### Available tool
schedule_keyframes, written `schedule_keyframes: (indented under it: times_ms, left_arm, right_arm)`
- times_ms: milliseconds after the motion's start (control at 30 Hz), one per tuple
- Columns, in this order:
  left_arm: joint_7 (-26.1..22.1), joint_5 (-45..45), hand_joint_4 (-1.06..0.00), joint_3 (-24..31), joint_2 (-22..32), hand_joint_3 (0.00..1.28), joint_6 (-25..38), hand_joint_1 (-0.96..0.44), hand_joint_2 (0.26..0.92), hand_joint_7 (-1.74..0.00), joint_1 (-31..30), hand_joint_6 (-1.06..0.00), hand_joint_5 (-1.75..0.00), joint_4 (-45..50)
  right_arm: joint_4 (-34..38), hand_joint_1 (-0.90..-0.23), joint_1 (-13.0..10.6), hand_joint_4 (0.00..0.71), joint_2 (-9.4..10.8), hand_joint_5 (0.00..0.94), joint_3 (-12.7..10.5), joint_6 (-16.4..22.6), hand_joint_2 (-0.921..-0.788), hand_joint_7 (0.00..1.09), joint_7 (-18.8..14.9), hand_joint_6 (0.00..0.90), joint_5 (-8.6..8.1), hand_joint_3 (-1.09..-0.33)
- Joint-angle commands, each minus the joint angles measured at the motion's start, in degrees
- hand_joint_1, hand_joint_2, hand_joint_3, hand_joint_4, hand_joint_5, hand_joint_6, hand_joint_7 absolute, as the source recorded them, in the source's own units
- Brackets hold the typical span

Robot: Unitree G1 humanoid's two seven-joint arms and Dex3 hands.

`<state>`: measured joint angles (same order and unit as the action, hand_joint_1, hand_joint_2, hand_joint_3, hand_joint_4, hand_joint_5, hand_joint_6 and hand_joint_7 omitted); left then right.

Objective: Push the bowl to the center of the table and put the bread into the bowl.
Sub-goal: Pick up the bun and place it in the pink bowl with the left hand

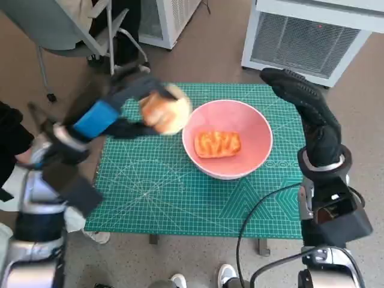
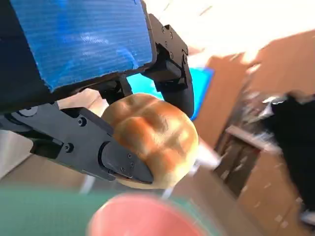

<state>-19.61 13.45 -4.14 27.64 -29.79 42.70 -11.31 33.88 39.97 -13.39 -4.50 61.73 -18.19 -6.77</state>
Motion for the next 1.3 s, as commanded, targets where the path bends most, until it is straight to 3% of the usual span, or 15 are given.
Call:
schedule_keyframes:
  times_ms: [33, 233, 467, 600, 633, 667, 700, 767, 900, 1033, 1300]
  left_arm:
    - [0.91, 3.97, -0.71, -4.52, -2.98, 0.03, -2.42, 0.0, 0.92, -1.18, 5.57, -0.68, -1.06, -7.34]
    - [1.82, 8.14, -0.72, -9.41, -6.52, 0.04, -4.28, 0.0, 0.916, -1.19, 11.08, -0.68, -1.04, -19.45]
    - [1.57, 11.49, -0.62, -14.07, -10.71, 0.11, -3.44, 0.0, 0.92, -1.28, 14.83, -0.61, -1.13, -31.76]
    - [-2.35, 12.61, -0.52, -16.48, -11.86, 0.22, -0.54, 0.0, 0.921, -1.42, 16.27, -0.44, -1.26, -36.45]
    - [-3.3, 12.73, -0.48, -16.94, -12.0, 0.2, 0.14, -0.06, 0.908, -1.11, 16.51, -0.4, -0.95, -37.17]
    - [-3.77, 12.74, -0.5, -17.19, -12.06, 0.18, 0.44, -0.08, 0.911, -0.95, 16.7, -0.41, -0.78, -37.61]
    - [-5.09, 12.69, -0.53, -17.58, -12.16, 0.14, 1.2, -0.11, 0.915, -0.69, 16.93, -0.44, -0.51, -38.2]
    - [-8.19, 12.54, -0.45, -18.28, -12.18, 0.11, 2.81, -0.19, 0.918, -0.37, 17.34, -0.44, -0.21, -38.99]
    - [-11.99, 10.97, -0.32, -17.78, -11.47, 0.09, 4.87, -0.27, 0.92, -0.18, 16.97, -0.41, -0.05, -37.94]
    - [-12.04, 5.85, -0.21, -13.72, -11.91, 0.08, 4.11, -0.31, 0.921, -0.09, 14.86, -0.36, -0.01, -37.21]
    - [-2.46, -3.44, -0.12, -4.53, -14.2, 0.09, -7.31, -0.39, 0.921, -0.04, 10.98, -0.31, 0.0, -37.46]
  right_arm:
    - [0.6, -0.563, -0.05, 0.254, -0.07, 0.0, -0.07, -0.04, -0.921, 0.47, 0.04, 0.06, -0.18, -0.787]
    - [-0.03, -0.56, -0.3, 0.255, 0.02, 0.001, -0.13, 0.1, -0.921, 0.46, 0.39, 0.062, 0.3, -0.787]
    - [-1.21, -0.57, -0.91, 0.254, -0.51, 0.0, -0.36, 0.22, -0.921, 0.46, 0.81, 0.063, 0.95, -0.79]
    - [-1.73, -0.57, -1.17, 0.248, -0.78, 0.0, -0.61, 0.11, -0.921, 0.46, 1.42, 0.064, 1.71, -0.796]
    - [-1.84, -0.57, -1.23, 0.247, -0.83, 0.0, -0.65, 0.08, -0.921, 0.46, 1.57, 0.066, 1.9, -0.799]
    - [-1.93, -0.57, -1.28, 0.246, -0.85, 0.0, -0.65, 0.06, -0.921, 0.46, 1.69, 0.066, 2.01, -0.8]
    - [-2.1, -0.57, -1.36, 0.246, -0.89, 0.0, -0.67, 0.01, -0.921, 0.47, 1.84, 0.066, 2.15, -0.802]
    - [-2.5, -0.567, -1.51, 0.246, -1.03, 0.0, -0.79, -0.15, -0.921, 0.47, 2.21, 0.069, 2.48, -0.806]
    - [-3.02, -0.561, -1.7, 0.25, -1.2, 0.002, -1.02, -0.59, -0.921, 0.47, 2.81, 0.07, 2.87, -0.809]
    - [-3.6, -0.555, -1.78, 0.252, -1.35, 0.003, -1.21, -1.37, -0.921, 0.48, 3.18, 0.07, 2.87, -0.81]
    - [-5.56, -0.545, -1.48, 0.25, -1.48, 0.002, -1.51, -4.12, -0.921, 0.48, 3.65, 0.074, 1.79, -0.808]
